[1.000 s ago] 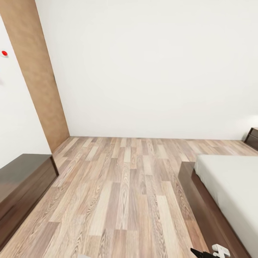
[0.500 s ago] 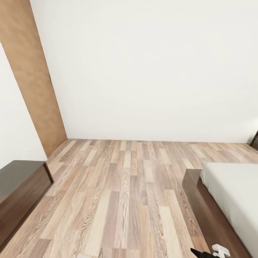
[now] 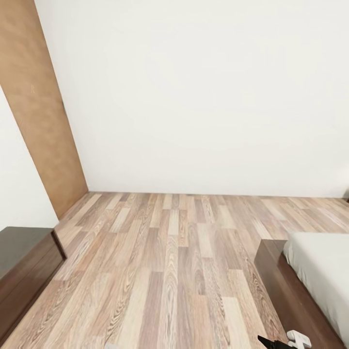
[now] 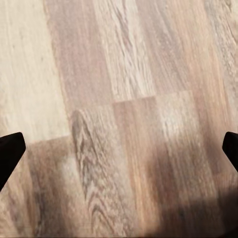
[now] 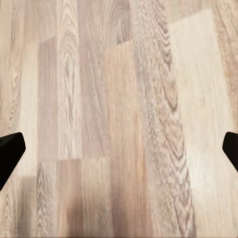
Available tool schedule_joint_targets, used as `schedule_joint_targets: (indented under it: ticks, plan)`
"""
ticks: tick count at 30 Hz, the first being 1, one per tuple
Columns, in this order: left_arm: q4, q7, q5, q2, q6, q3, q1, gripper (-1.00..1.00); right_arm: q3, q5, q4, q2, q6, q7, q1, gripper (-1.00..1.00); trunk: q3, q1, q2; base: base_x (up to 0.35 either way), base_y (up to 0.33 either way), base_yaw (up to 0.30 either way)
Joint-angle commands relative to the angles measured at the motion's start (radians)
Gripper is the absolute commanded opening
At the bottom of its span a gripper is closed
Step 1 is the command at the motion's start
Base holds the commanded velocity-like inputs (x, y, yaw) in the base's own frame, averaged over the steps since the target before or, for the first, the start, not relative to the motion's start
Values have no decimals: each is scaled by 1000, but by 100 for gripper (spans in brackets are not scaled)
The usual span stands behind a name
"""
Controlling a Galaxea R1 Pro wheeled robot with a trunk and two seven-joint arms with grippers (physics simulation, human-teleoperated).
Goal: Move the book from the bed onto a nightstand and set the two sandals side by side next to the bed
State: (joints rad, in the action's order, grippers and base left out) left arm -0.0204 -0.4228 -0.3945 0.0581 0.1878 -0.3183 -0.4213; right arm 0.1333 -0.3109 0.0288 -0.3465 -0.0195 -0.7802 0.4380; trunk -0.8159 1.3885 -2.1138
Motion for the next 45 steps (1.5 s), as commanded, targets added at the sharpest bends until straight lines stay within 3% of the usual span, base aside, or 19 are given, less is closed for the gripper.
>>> schedule_joint_targets:
  ticks: [1,18,37,39,42,45]
  plan:
    - [1,-2,-10,0,4,-8,-1,100,8,6,-1,0,-2,-4,1,100,-1,0,0,125,43,0]
    - [1,-2,-9,0,4,-8,-1,100,8,5,-1,0,-1,-4,1,100,-1,0,0,14,5,-2]
    - [1,-2,-9,0,4,-8,-1,100,7,11,-2,1,-2,-8,1,100,-1,0,0,0,0,-273]
    - [1,-2,-9,0,4,-8,-1,100,6,33,-2,2,-2,-8,1,100,-1,0,0,0,0,-283]
    - [1,-2,-9,0,3,-8,-1,100,5,128,-4,2,-2,-5,1,100,-1,0,0,0,0,-283]
    - [1,-2,-9,0,3,-8,-1,100,5,186,-9,2,-1,-4,1,100,-1,0,0,0,0,-283]
